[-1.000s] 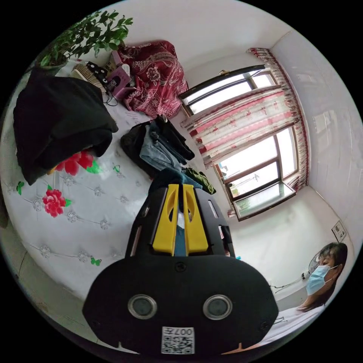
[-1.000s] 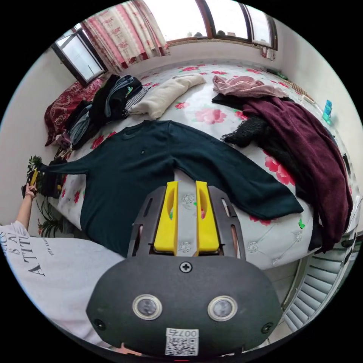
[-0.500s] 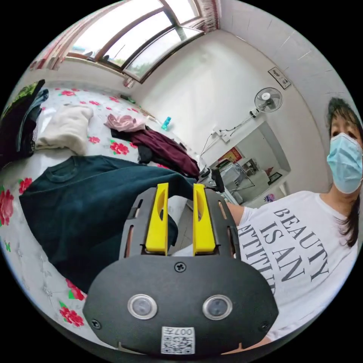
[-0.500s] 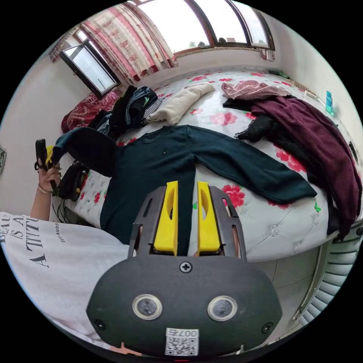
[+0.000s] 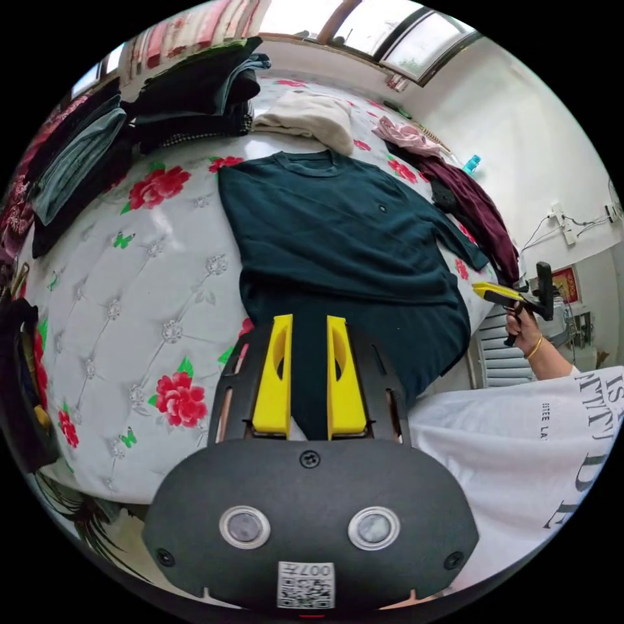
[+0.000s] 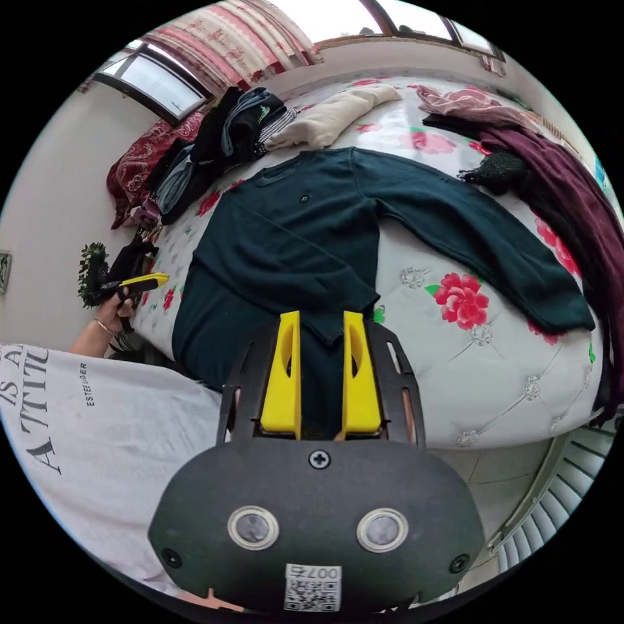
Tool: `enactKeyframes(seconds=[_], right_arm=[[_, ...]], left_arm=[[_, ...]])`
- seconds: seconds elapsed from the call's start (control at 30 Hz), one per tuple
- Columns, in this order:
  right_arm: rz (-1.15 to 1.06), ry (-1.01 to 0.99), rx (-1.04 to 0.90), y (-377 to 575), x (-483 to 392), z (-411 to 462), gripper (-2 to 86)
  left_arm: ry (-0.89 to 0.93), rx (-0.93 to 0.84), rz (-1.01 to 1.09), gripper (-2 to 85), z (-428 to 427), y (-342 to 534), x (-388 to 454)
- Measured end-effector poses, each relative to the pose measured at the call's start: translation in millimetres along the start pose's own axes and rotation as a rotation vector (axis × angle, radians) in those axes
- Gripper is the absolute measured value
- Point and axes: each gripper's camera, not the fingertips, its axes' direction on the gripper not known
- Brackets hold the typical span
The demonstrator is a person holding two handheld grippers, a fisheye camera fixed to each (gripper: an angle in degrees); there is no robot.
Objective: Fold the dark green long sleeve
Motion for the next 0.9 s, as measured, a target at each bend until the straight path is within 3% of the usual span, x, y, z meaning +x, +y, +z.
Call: enactKeyframes(seconds=[0.17,0.27,0.3,0.37,0.53,0.7,0.9], right_arm=[[-0.023,-0.001,-0.199,-25.4,7.0,60.2,9.8],[0.065,-0.026,-0.162,-24.3,30.4,51.6,10.1],[0.102,-0.063,-0.141,-24.3,45.5,39.5,10.1],[0.179,-0.084,-0.054,-20.5,76.2,11.1,10.0],[0.657,-0.159,0.35,27.3,222.7,-81.9,8.9],[1.018,-0.316,0.661,94.8,326.3,-101.2,8.1],[1.122,-0.407,0.74,109.2,370.1,-65.9,4.4]], left_arm=[[-0.057,-0.05,-0.06,7.9,46.8,-28.7,-0.6],[-0.153,-0.265,-0.083,6.4,97.6,-29.3,2.4],[-0.165,-0.213,-0.058,5.9,93.4,-27.3,7.5],[-0.252,-0.198,-0.028,4.8,98.7,-21.6,19.1],[-0.301,-0.188,0.034,4.2,106.5,-16.4,32.5],[-0.279,-0.189,0.021,3.8,108.0,-15.6,26.2],[-0.274,-0.206,0.078,4.1,107.0,-16.4,18.9]])
